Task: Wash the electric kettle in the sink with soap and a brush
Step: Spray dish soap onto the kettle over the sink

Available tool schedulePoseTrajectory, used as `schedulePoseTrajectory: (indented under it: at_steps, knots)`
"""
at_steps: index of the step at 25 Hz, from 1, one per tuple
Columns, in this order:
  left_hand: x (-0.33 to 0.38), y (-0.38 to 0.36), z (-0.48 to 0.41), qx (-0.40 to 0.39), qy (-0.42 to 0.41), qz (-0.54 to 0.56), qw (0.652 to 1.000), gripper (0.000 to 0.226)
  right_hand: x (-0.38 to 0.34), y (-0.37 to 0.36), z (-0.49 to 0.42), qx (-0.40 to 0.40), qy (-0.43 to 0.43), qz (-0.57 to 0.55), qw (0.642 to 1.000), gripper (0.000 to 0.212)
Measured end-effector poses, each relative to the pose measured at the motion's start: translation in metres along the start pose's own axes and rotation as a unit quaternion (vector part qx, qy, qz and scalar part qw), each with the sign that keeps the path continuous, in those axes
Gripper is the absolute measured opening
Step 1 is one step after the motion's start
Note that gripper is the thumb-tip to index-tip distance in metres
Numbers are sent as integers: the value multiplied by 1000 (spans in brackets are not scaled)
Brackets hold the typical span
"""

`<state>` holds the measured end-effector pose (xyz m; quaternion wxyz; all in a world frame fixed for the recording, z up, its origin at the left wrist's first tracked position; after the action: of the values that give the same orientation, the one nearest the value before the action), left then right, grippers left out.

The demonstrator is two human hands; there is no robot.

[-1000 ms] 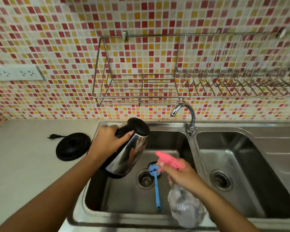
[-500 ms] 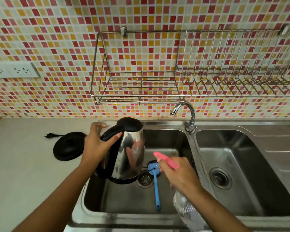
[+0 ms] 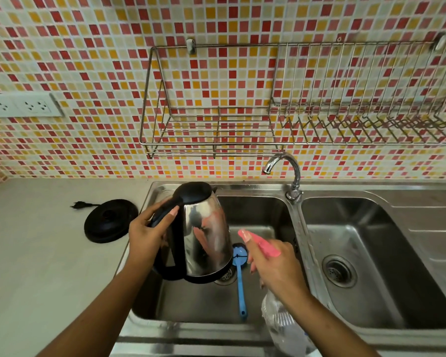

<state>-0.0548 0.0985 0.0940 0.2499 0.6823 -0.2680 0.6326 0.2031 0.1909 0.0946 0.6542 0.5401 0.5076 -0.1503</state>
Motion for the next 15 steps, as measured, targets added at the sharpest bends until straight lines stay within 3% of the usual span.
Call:
schedulePoseTrajectory:
  at_steps: [5, 10, 13, 15]
  knots:
    - [-3, -2, 4, 7, 12, 11, 1000, 31, -13, 1, -8, -41, -22, -64, 997, 51]
    - [4, -5, 8, 21, 2, 17, 1000, 27, -15, -5, -1, -23, 21, 52, 998, 40]
    - [7, -6, 8, 31, 4, 25, 999, 26, -16, -6, -3, -28, 41, 81, 995, 70]
    - [7, -7, 8, 33, 6, 18, 999, 27, -24, -9, -5, -40, 66, 108, 991, 72]
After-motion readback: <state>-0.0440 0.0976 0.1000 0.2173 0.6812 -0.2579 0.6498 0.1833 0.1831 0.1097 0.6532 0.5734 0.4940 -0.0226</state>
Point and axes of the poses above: each hand's wrist, its own z-axis away from the middle knuckle, its own y-axis out of the back of the hand, x = y × z, the point moved 7 cm from there along -z, towards the middle knuckle, and after that the axes turned 6 degrees about y, right-handed, at the moved point
